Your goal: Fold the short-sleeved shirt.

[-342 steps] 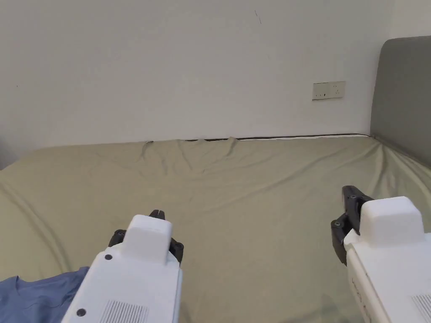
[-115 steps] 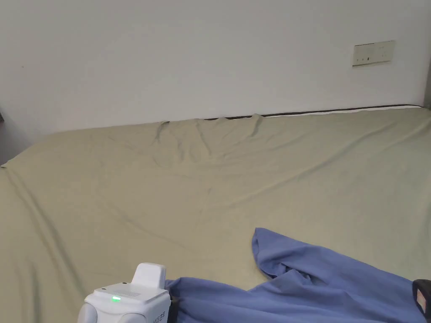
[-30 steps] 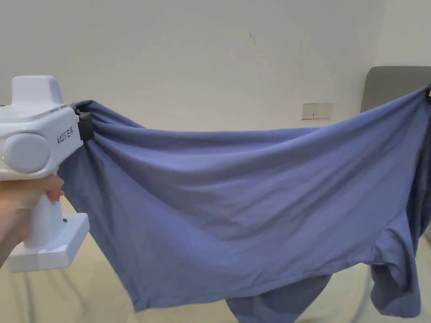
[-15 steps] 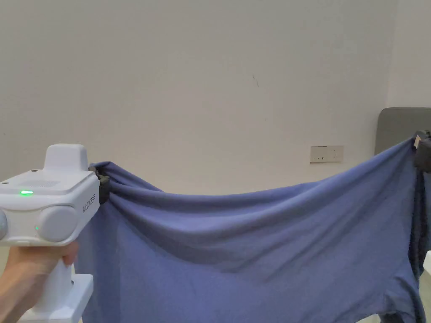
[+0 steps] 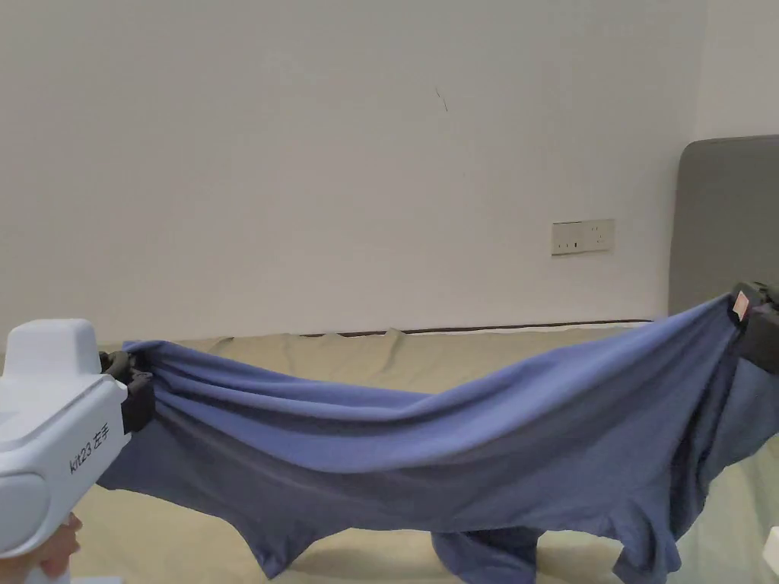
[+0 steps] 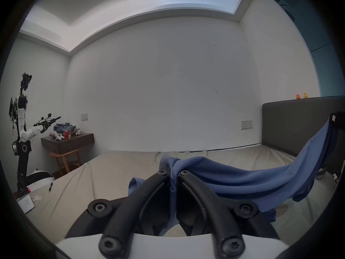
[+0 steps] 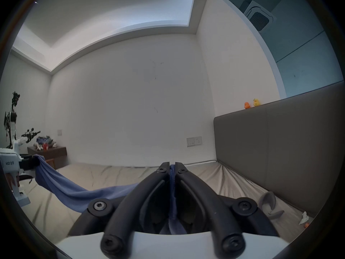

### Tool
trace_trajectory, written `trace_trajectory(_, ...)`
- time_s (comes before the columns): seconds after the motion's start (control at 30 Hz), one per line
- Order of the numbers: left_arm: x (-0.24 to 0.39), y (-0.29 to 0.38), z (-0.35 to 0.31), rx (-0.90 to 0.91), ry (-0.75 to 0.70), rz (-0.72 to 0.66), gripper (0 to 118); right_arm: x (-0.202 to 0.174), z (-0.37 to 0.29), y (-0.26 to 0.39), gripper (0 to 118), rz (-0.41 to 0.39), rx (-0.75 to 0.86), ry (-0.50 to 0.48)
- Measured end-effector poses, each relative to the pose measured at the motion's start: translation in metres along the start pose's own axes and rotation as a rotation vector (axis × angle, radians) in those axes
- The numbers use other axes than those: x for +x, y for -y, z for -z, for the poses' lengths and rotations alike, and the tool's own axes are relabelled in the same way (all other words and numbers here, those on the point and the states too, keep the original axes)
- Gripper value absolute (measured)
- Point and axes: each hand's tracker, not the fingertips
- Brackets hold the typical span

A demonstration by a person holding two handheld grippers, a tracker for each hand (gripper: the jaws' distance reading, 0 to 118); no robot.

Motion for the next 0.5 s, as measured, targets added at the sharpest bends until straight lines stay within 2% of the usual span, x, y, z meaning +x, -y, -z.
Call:
trace_trajectory(0.07, -0.010, 0.013, -0.030, -0.002, -0.005, -0.029, 1, -0.003, -0.027, 0.005, 3, -0.001, -0.023, -0.012)
trace_trajectory(0.1, -0.014, 0.019, -0.046, 0.006, -0.007, -0.064, 1, -0.003, -0.040, 0.010, 3, 0.044, -0.061, -0.013)
trace_trajectory(0.13, -0.018, 0.025, -0.062, 0.005, -0.002, -0.088, 1, -0.007, -0.058, 0.014, 3, 0.059, -0.073, -0.013)
trace_trajectory(0.17, -0.020, 0.031, -0.079, -0.019, -0.025, -0.099, 1, -0.008, -0.077, 0.015, 3, 0.041, -0.057, -0.016)
trace_trajectory(0.2, -0.025, 0.038, -0.093, -0.020, -0.020, -0.097, 1, -0.010, -0.093, 0.020, 3, 0.068, -0.095, -0.015)
trace_trajectory(0.33, -0.033, 0.074, -0.161, -0.058, -0.043, -0.072, 1, -0.018, -0.172, 0.030, 3, 0.017, -0.114, -0.006)
trace_trajectory(0.37, -0.034, 0.083, -0.178, -0.062, -0.048, -0.075, 1, -0.017, -0.192, 0.039, 3, 0.104, -0.168, 0.025)
trace_trajectory(0.4, -0.036, 0.090, -0.194, -0.082, -0.045, -0.090, 1, -0.018, -0.210, 0.041, 3, 0.097, -0.158, 0.005)
trace_trajectory(0.43, -0.038, 0.095, -0.209, -0.101, -0.035, -0.098, 1, -0.020, -0.227, 0.050, 3, 0.173, -0.250, 0.039)
trace_trajectory(0.47, -0.040, 0.103, -0.223, -0.107, -0.035, -0.091, 1, -0.025, -0.245, 0.049, 3, 0.070, -0.172, 0.024)
trace_trajectory(0.5, -0.039, 0.109, -0.235, -0.121, -0.043, -0.059, 1, -0.027, -0.259, 0.057, 3, 0.078, -0.245, 0.027)
